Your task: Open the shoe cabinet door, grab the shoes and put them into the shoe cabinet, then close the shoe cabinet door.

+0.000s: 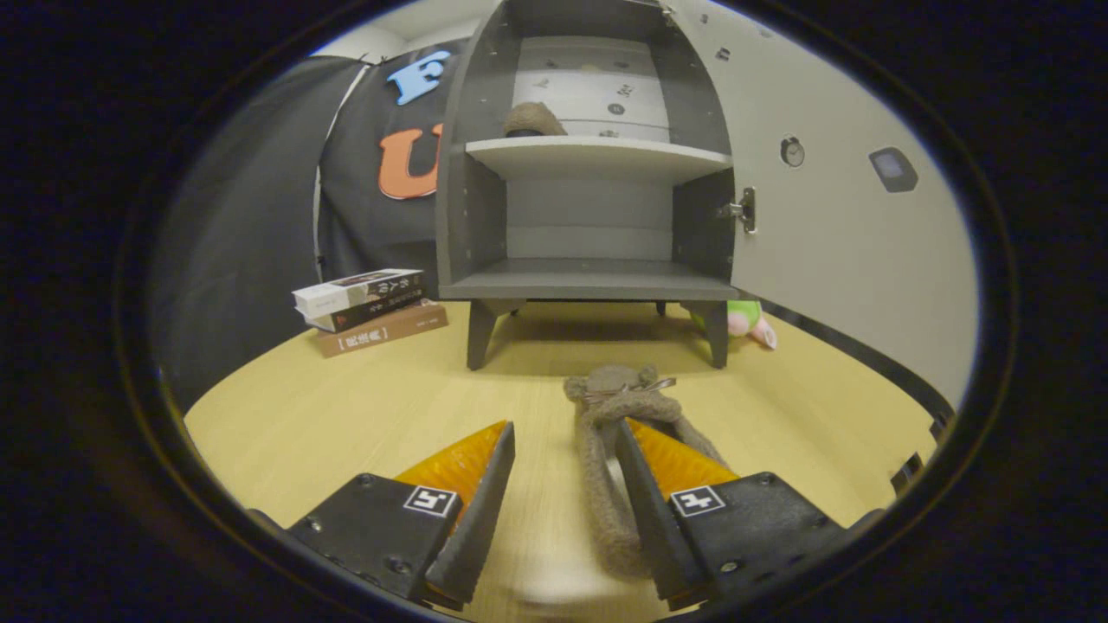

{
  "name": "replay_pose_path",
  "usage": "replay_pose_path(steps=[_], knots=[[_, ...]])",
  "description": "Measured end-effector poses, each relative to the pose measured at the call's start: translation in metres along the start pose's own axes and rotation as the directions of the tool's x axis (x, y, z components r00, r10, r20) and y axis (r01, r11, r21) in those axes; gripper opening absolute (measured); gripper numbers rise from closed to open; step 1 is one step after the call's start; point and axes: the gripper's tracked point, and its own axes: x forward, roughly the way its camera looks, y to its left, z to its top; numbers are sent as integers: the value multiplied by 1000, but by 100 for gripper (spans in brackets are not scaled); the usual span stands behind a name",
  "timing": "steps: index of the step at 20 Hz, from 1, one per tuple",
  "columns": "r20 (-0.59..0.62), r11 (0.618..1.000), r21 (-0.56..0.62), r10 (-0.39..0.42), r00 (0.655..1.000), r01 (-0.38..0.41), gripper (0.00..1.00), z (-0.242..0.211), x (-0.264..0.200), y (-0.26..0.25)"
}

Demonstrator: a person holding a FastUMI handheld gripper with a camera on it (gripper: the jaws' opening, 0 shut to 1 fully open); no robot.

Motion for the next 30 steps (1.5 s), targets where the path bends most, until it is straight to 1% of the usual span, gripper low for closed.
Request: replay_pose_path(steps=[1, 3, 4, 6, 8, 10, 13, 16, 19, 22, 25, 28, 30], knots=[[-39, 1000, 15, 14, 999, -13, 71, -7, 9, 1], [-143, 997, 70, 21, 989, -11, 53, -24, 25, -6], [-148, 996, 93, 15, 989, -1, 41, -21, 29, -12], [-142, 993, 119, 32, 989, -16, 15, -20, 28, -13], [-125, 993, 114, 46, 991, -32, 12, -19, 22, -11], [-125, 994, 101, 61, 990, -48, 12, -19, 15, -12], [-98, 997, 80, 24, 995, -16, 11, -12, -1, -23], [-62, 998, 60, 31, 998, -27, 11, 2, -28, -27], [-36, 997, 39, 65, 997, -64, 11, 17, -61, -26], [12, 999, 11, 43, 999, -43, 11, 42, -94, -36], [76, 998, 6, 59, 995, -60, 11, 77, -129, -39], [153, 998, -28, 61, 986, -57, 11, 116, -157, -43], [214, 996, -50, 80, 974, -71, 11, 146, -177, -42]])
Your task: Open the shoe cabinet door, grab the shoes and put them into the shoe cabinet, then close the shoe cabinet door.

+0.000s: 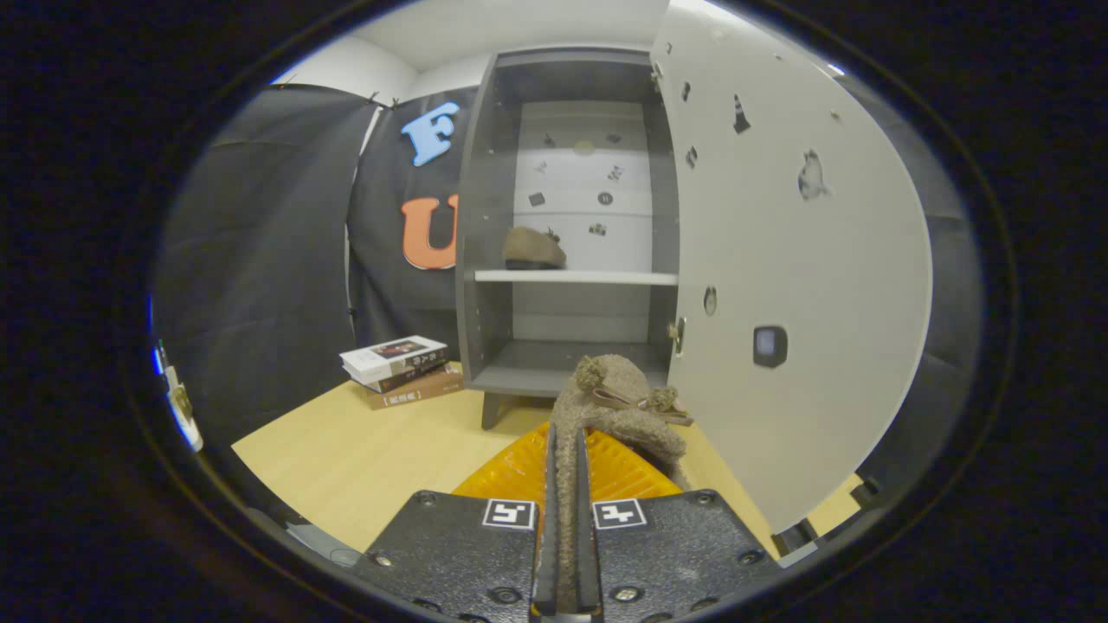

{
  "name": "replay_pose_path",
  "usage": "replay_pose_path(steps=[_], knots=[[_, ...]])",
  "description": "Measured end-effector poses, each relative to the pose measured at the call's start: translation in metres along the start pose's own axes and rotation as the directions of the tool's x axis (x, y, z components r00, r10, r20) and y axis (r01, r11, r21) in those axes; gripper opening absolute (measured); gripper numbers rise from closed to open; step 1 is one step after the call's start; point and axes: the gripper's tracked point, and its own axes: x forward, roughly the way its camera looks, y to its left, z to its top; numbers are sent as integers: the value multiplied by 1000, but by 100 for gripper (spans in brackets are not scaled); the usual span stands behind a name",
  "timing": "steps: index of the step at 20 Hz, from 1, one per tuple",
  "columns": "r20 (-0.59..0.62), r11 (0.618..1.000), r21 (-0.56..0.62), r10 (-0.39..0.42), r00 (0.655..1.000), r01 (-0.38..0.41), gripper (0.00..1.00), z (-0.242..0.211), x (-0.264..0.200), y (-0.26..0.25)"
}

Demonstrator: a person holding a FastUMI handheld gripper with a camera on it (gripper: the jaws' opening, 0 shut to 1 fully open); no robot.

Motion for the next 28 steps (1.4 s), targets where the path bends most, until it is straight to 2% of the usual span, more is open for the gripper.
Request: replay_pose_path(steps=[8, 11, 15, 19, 23, 28], knots=[[140, 998, -54, -5, 990, 13, 11, 123, -20, -9], [145, 999, -45, -15, 989, 22, 11, 168, -11, -11], [92, 999, -33, -10, 996, 13, 11, 223, 1, -12], [46, 998, -57, -22, 999, 25, 11, 272, 24, -9], [41, 994, -84, -73, 996, 76, 11, 309, 63, -13], [17, 991, -69, -112, 994, 113, 11, 324, 130, -23]])
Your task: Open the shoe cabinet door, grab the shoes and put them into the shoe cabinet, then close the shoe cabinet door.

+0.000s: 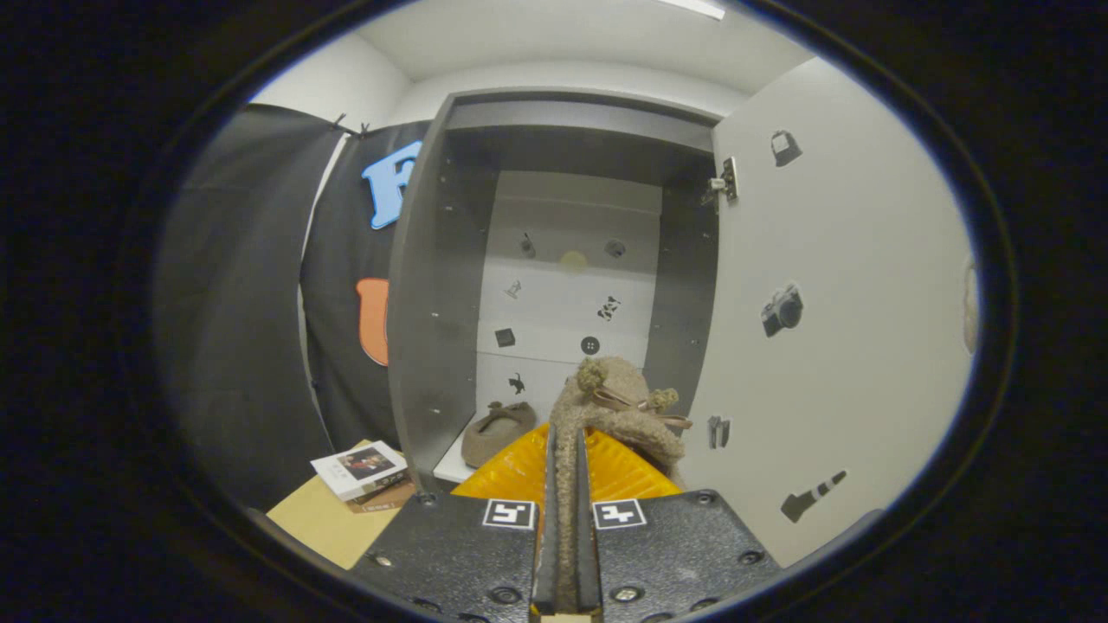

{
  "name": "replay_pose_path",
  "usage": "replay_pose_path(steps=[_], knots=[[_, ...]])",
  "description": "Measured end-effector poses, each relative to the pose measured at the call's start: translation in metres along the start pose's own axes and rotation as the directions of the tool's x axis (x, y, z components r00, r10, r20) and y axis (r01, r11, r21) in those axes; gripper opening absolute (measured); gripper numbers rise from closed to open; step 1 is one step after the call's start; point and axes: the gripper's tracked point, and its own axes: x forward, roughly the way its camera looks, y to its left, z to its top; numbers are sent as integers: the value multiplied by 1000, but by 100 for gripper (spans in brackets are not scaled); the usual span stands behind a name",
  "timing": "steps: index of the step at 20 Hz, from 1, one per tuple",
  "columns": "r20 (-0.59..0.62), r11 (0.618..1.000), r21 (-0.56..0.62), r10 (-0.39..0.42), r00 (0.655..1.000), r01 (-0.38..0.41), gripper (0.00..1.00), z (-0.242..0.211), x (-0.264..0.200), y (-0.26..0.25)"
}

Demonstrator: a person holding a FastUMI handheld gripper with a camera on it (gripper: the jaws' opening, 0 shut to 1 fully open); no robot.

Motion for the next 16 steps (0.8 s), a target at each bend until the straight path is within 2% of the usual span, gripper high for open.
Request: replay_pose_path(steps=[5, 10, 16], knots=[[-93, 998, -55, -45, 995, 40, 11, -19, 85, 3], [-126, 986, -151, -87, 988, 68, 11, -39, 172, 4], [-192, 968, -248, -99, 976, 49, 11, -85, 244, 2]])
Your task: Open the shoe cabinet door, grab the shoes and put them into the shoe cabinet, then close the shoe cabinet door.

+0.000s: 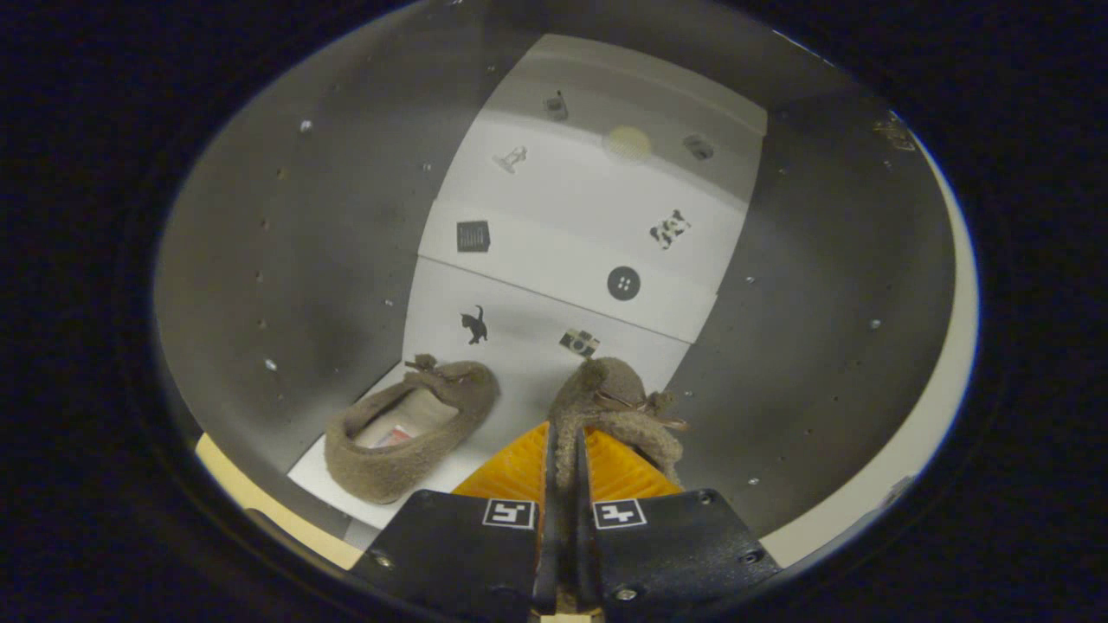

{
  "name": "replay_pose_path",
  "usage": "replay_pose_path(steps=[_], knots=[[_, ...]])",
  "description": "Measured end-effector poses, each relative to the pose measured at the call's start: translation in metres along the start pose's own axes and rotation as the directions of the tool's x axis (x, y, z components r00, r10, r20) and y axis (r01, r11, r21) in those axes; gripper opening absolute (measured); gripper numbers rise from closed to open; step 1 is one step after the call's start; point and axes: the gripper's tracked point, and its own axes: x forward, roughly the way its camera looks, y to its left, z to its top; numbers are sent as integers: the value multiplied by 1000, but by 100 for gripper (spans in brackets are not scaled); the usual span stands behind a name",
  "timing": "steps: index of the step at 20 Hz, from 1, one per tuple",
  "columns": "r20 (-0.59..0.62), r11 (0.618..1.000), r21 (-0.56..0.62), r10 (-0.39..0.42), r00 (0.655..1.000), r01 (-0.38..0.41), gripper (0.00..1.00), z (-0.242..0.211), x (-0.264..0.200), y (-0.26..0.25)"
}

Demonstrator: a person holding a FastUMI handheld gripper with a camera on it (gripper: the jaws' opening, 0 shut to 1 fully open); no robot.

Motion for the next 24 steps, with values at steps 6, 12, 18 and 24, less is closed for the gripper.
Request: replay_pose_path(steps=[6, 12, 18, 24], knots=[[-73, 1000, 30, 10, 997, -8, 12, -33, 53, 11], [-82, 992, 129, 24, 996, -13, 21, -28, 53, 23], [-121, 978, 207, 59, 991, -32, 55, -29, -2, 17], [-20, 955, 262, 153, 988, -142, 85, -19, -129, 21]])
